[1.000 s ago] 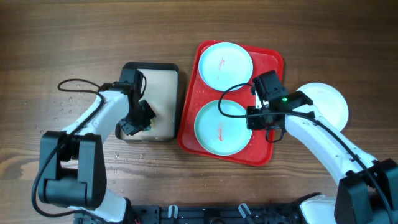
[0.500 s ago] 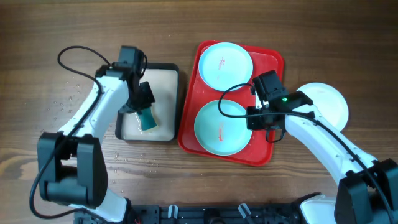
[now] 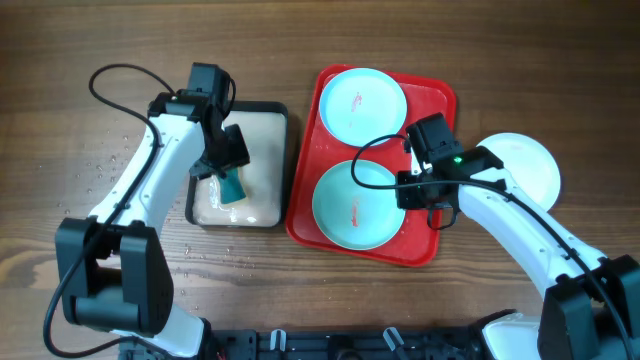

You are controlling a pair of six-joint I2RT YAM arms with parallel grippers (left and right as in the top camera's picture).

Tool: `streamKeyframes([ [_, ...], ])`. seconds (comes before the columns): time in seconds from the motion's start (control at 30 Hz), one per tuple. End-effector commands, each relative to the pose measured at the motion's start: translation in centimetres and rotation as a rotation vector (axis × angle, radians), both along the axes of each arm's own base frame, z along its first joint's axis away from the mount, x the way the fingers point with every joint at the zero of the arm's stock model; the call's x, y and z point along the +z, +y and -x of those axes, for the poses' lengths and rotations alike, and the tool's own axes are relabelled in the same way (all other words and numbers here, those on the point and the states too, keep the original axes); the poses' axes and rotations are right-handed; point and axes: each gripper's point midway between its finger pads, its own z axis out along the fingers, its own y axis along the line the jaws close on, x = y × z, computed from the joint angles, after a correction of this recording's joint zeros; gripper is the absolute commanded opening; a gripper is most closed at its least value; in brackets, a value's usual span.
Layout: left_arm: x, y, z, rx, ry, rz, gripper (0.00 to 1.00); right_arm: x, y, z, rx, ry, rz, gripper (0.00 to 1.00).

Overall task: Clean dirty plates on tray and stack at the side
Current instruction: 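Pick up the sponge from the water tray with the left gripper, then scrub the light-blue plate with the sponge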

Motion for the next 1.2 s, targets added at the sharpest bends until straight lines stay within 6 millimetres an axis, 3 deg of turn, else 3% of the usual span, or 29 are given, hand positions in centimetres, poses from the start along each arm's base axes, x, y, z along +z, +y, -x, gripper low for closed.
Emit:
streamKeyframes([
  [0.0, -2.5, -0.2, 1.9, -0.012, 0.069, 0.004, 0.42, 1.0, 0.3, -0.7, -0.015, -0.025, -0.028, 0.25],
  [0.1, -5.9, 0.1, 3.4, -0.013, 0.071, -0.001, 0.24, 1.0, 0.3, -0.7, -0.015, -0.025, -0.028, 0.25],
  [0.13, -6.7, 0.1, 3.4, -0.010, 0.057, 0.002, 0.04, 1.0, 0.3, -0.7, -0.015, -0.025, -0.028, 0.25],
  [0.23, -6.7, 0.0, 3.0, -0.011, 0.037, 0.004, 0.04, 1.0, 0.3, -0.7, -0.016, -0.025, -0.029, 0.25],
  [0.33, -5.1, -0.1, 2.4, -0.011, 0.041, 0.004, 0.04, 1.0, 0.3, -0.6, -0.032, -0.019, -0.031, 0.25],
  [0.37, -4.1, -0.1, 2.0, -0.011, 0.041, 0.004, 0.08, 1.0, 0.3, -0.6, -0.033, -0.019, -0.031, 0.25],
  [0.4, -3.1, -0.2, 1.7, -0.010, 0.038, 0.004, 0.56, 1.0, 0.3, -0.6, -0.032, -0.019, -0.031, 0.25],
  [0.43, -2.3, -0.2, 1.5, -0.011, 0.036, 0.004, 0.63, 1.0, 0.3, -0.6, -0.032, -0.019, -0.031, 0.25],
  [0.5, -1.7, -0.2, 1.4, -0.011, 0.037, 0.003, 0.65, 1.0, 0.3, -0.6, -0.032, -0.019, -0.031, 0.25],
  [0.6, -3.5, 0.6, 2.0, -0.008, 0.058, -0.042, 0.48, 1.0, 0.3, -0.6, -0.032, -0.019, -0.030, 0.25],
  [0.73, -6.5, 0.8, 3.5, -0.007, 0.062, -0.040, 0.34, 1.0, 0.3, -0.6, -0.033, -0.020, -0.031, 0.25],
  [0.83, -7.4, 0.9, 4.0, -0.008, 0.062, -0.041, 0.05, 1.0, 0.3, -0.7, -0.033, -0.023, -0.032, 0.25],
  [0.87, -7.3, 0.9, 3.7, -0.014, 0.050, -0.040, 0.04, 1.0, 0.3, -0.7, -0.034, -0.023, -0.033, 0.25],
  [0.93, -4.5, 0.4, 2.0, -0.017, 0.015, -0.023, 0.04, 1.0, 0.3, -0.7, -0.047, -0.021, -0.034, 0.25],
  [0.97, -1.1, -0.2, 0.5, -0.019, -0.027, 0.006, 0.04, 1.1, 0.1, -0.8, -0.094, -0.019, -0.044, 0.24],
  [1.03, 2.7, -1.6, -0.8, -0.030, -0.077, 0.083, 0.04, 1.1, -0.3, -1.2, -0.133, -0.020, -0.063, 0.28],
  [1.07, 4.9, -3.0, -1.5, -0.045, -0.111, 0.155, 0.04, 1.1, -0.9, -1.5, -0.157, -0.014, -0.078, 0.28],
  [1.1, 8.4, -6.0, -2.2, -0.097, -0.180, 0.297, 0.04, 1.2, -1.4, -1.7, -0.137, -0.007, -0.118, 0.30],
  [1.17, 9.5, -8.6, -2.3, -0.145, -0.215, 0.360, 0.04, 1.0, 0.0, -1.4, 0.036, 0.012, -0.222, 0.37],
])
